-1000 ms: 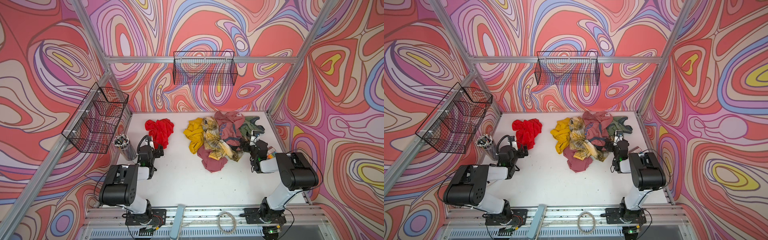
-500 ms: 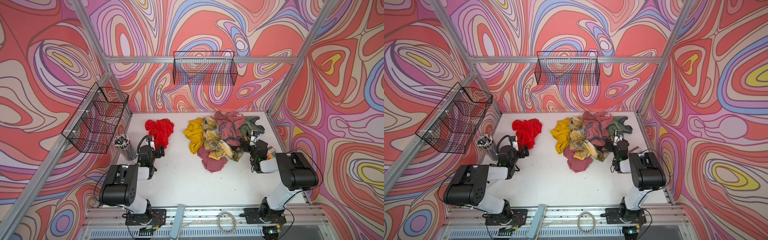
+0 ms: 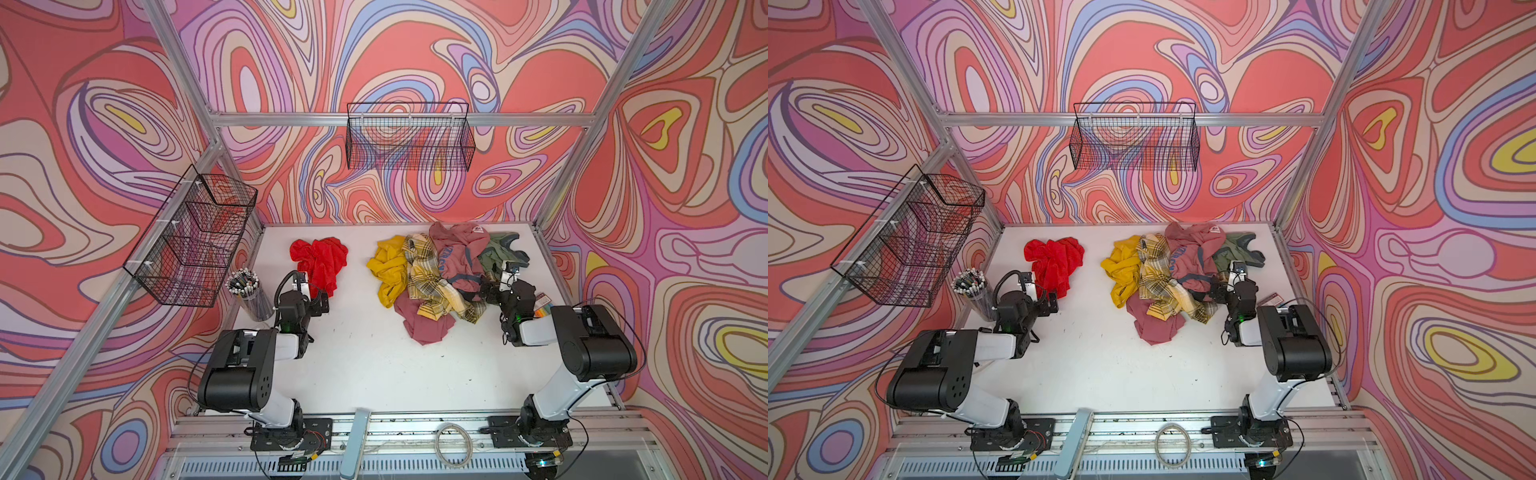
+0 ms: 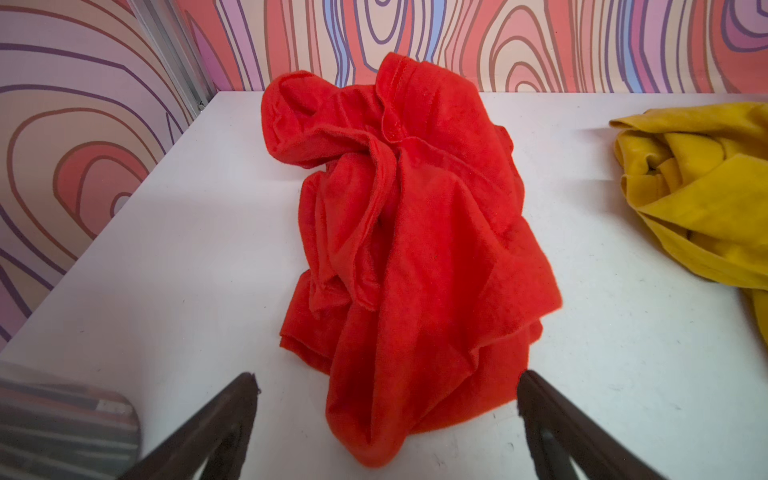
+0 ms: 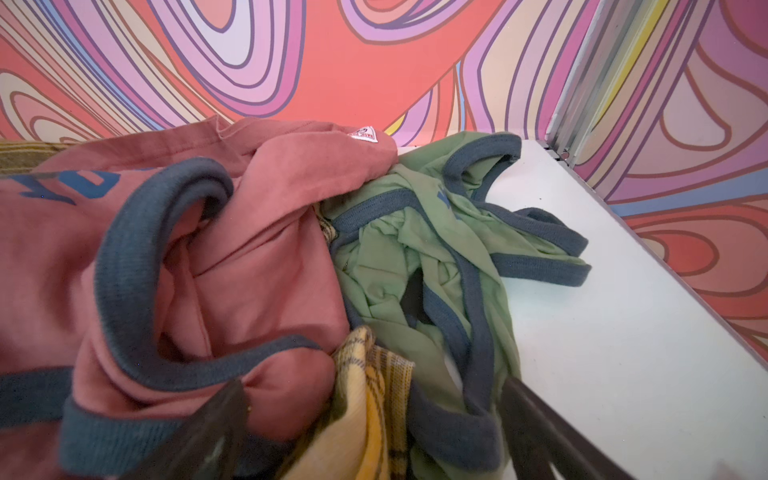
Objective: Pick out a specific cloth from the pile
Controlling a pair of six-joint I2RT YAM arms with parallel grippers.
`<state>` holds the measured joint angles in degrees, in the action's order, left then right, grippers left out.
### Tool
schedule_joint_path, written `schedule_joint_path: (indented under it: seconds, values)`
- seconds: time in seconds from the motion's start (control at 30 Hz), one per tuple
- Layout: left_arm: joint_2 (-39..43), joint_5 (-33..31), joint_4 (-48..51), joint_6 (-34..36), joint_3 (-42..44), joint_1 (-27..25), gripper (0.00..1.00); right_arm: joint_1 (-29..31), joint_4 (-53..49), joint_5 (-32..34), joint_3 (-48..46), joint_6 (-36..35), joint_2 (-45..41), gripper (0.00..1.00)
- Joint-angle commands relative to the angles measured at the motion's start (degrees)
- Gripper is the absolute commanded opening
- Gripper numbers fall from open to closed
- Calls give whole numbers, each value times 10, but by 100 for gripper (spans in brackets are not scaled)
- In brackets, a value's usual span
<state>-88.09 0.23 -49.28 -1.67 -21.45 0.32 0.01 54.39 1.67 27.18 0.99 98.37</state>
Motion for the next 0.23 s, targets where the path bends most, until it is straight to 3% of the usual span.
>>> schedule_joint_path:
  seconds: [0.0, 0.2]
  values:
    - [-3, 9, -10, 9, -4, -2, 100, -2, -5, -3, 2, 3, 2, 98]
    - [-2, 8, -10, 9, -3, -2, 100, -2, -4, -2, 1, 3, 2, 98]
